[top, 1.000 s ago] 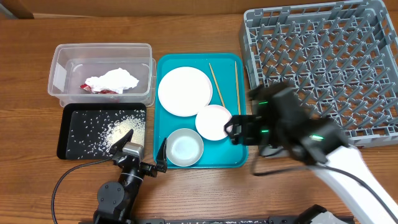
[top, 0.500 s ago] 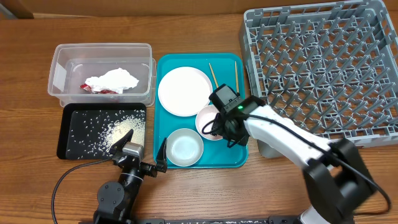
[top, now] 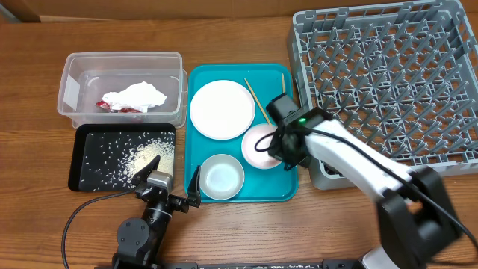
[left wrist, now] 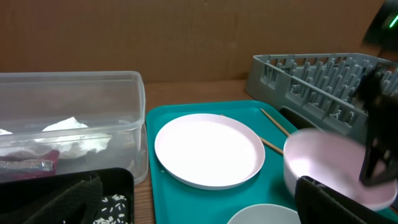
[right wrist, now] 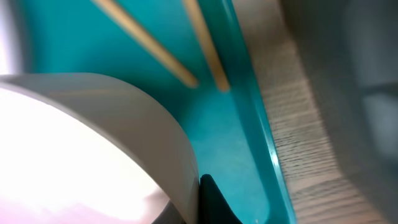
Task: Sort waste into correct bins and load items into the dishwasher
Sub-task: 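Lift the pink bowl and place it in the dish rack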
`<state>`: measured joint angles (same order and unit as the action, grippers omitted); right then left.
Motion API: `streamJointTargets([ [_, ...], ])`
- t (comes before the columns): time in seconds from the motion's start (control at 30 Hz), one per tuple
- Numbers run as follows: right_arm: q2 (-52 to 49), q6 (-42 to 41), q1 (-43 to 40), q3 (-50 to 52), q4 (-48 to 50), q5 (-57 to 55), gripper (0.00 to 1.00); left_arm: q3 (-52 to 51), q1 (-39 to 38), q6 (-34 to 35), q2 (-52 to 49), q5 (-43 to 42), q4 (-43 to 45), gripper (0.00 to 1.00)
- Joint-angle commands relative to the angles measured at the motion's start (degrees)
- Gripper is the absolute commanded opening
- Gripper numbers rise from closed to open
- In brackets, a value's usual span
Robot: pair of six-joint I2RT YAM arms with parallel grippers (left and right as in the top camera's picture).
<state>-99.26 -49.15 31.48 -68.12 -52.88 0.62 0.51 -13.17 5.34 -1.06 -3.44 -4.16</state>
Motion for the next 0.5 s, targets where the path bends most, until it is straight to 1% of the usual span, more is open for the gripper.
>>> streamJointTargets([
  [0.0, 10.6, 11.1, -0.4, -5.1, 0.1, -4.8, 0.04, -0.2, -0.3, -0.7, 0.3, -0.2, 0.0, 1.00],
  [0.1, 17.3, 17.5, -0.8, -7.0, -0.3, -11.3, 0.04, -0.2, -0.3, -0.7, 0.3, -0.2, 0.0, 1.00],
  [0.17, 21.3, 19.1, -1.0, -7.2, -0.3, -19.7, 0.04, -0.2, -0.3, -0.7, 0.3, -0.2, 0.0, 1.00],
  [0.3, 26.5, 19.2, -1.6, -7.2, -1.3, -41.6, 0.04, -0.2, -0.3, -0.7, 0.3, -0.2, 0.0, 1.00],
  [0.33, 26.9, 19.2, -2.1, -7.2, -1.7, -52.8, 0.04, -0.2, -0.3, -0.7, 0.3, -0.2, 0.0, 1.00],
  [0.47, 24.9, 19.2, -4.3, -6.8, -1.2, -69.2, 0.04, -0.2, -0.3, -0.7, 0.3, -0.2, 0.0, 1.00],
])
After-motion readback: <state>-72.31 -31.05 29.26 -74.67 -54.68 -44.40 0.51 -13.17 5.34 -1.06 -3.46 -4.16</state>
